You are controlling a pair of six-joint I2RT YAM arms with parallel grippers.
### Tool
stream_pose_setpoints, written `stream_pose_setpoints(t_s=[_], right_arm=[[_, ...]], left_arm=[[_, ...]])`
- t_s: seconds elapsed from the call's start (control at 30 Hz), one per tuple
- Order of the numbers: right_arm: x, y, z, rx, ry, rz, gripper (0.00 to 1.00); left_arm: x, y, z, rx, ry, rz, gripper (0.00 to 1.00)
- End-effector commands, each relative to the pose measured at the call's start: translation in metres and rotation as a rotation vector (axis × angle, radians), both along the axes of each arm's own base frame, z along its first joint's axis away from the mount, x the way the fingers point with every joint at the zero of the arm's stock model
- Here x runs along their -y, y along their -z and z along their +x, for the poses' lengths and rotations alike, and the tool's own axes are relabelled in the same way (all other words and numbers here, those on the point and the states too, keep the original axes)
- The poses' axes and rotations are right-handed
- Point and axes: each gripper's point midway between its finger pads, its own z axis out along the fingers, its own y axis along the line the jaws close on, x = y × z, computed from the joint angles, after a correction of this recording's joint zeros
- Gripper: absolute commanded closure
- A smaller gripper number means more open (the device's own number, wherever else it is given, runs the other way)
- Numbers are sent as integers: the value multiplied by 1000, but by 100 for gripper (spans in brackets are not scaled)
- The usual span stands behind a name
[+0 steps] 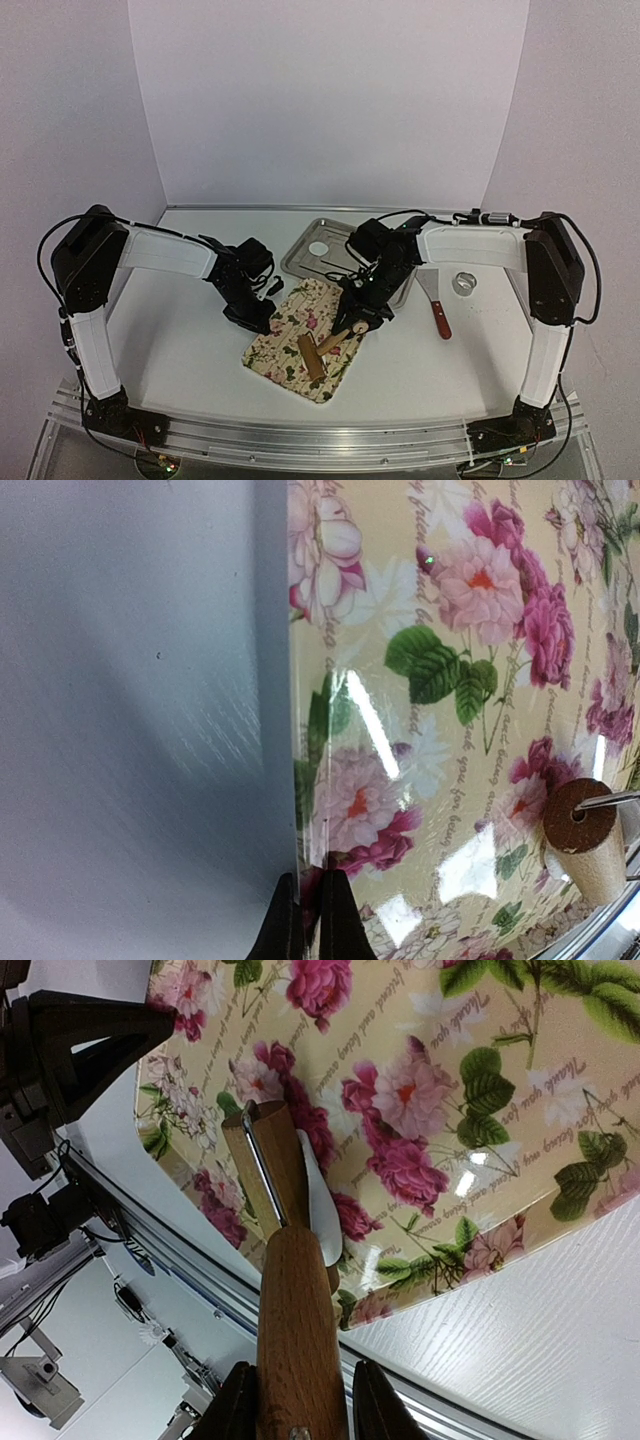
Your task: Roll out the dumpling wrappers from the dough
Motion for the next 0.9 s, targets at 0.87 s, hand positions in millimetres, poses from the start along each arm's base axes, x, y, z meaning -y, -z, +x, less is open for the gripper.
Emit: stream_pose_setpoints(t_s=[0.87], right_arm=[[161,80,-12,-10,186,-606,100]], left_arm=[[-68,31,-2,-19,-151,173,100]])
